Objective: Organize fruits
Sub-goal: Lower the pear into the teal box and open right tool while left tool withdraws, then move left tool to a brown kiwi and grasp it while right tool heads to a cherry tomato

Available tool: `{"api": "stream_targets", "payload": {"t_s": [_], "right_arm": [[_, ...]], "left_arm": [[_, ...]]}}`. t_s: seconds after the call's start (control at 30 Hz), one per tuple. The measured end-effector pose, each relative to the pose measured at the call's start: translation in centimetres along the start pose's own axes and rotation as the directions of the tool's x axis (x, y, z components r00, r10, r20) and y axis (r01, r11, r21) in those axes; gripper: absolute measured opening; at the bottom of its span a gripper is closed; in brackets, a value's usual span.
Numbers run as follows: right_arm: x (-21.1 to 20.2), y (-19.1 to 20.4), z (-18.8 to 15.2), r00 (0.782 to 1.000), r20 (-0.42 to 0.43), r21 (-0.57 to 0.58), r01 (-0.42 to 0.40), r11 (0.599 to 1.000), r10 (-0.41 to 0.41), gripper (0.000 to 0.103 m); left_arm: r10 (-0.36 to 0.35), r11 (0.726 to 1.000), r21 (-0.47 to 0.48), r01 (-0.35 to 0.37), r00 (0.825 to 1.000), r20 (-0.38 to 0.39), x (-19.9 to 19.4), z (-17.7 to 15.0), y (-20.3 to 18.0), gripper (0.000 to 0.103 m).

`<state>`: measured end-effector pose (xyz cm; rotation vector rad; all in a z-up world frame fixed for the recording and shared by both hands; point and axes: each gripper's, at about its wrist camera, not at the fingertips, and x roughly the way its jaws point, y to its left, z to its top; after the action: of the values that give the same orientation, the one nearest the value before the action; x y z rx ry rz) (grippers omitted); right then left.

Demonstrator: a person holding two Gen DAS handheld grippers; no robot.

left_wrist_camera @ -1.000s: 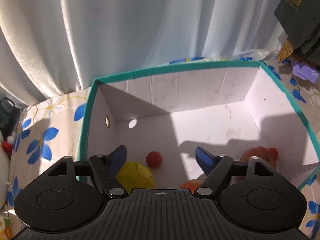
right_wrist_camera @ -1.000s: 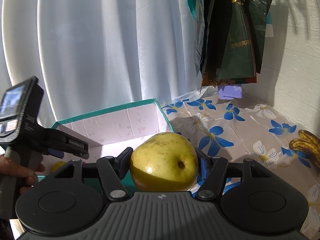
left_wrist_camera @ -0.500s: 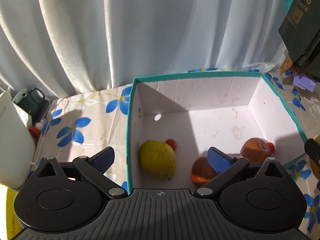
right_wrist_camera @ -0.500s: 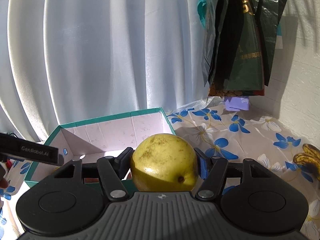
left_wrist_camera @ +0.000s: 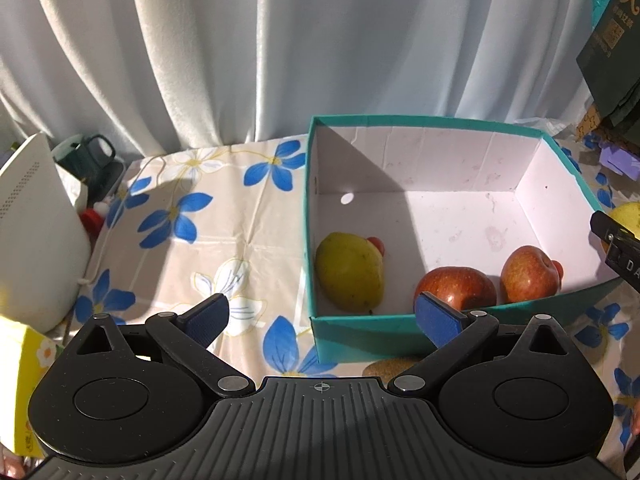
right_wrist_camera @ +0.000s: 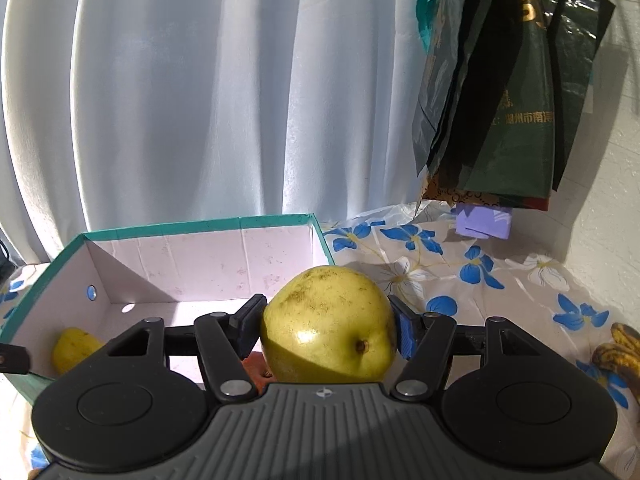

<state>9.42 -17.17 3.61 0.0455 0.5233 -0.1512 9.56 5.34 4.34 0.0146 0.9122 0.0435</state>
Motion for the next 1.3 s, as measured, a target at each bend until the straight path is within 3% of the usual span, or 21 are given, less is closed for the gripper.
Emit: {"api": "stream_targets", "payload": {"t_s": [0.3, 0.5, 0.67, 0.87, 0.97, 1.1, 1.3], "right_arm": [[1.8, 0.9, 0.0, 0.998, -0.038, -0.053, -0.043, 0.998, 0.041, 0.064], [2.9, 1.2, -0.2, 0.998, -0.061, -0.078, -0.031, 0.996, 0.026, 0.064], [2.9, 1.4, -0.1, 0.998, -0.055, -0.098, -0.024, 0.995, 0.019, 0.07], [-1.1, 0.2, 0.8, 0.999, 0.045, -0.043, -0.018, 0.999, 0.02, 0.087], [-4.4, -0.5, 0.8, 0.994, 0.107, 0.007, -0.032, 0.999, 0.031, 0.103], [-8.8, -1.3, -0.5, 0.986, 0.155, 0.068, -0.075, 0.995, 0.064, 0.103], [-11.0, -1.0, -3.5, 0.992, 0.108, 0.06, -0.071, 0.996, 0.065, 0.103]], "left_arm": [[-0.019, 1.0, -0.021, 0.019, 1.0, -0.002, -0.8, -0.8, 1.0, 0.102], [-0.016, 1.0, -0.014, 0.016, 1.0, -0.011, -0.9, -1.2, 1.1, 0.102], [-0.02, 1.0, -0.01, 0.02, 1.0, -0.01, -1.1, -1.7, 1.4, 0.102], [-0.034, 0.999, 0.004, 0.034, 0.999, 0.005, -1.5, -2.9, 1.9, 0.102], [-0.057, 0.998, 0.034, 0.056, 0.998, 0.025, -1.6, -4.2, 1.8, 0.102], [-0.088, 0.993, 0.088, 0.084, 0.995, 0.045, -1.3, -6.4, 1.0, 0.102], [-0.149, 0.976, 0.167, 0.14, 0.988, 0.042, -0.3, -9.4, -0.5, 0.102]]}}
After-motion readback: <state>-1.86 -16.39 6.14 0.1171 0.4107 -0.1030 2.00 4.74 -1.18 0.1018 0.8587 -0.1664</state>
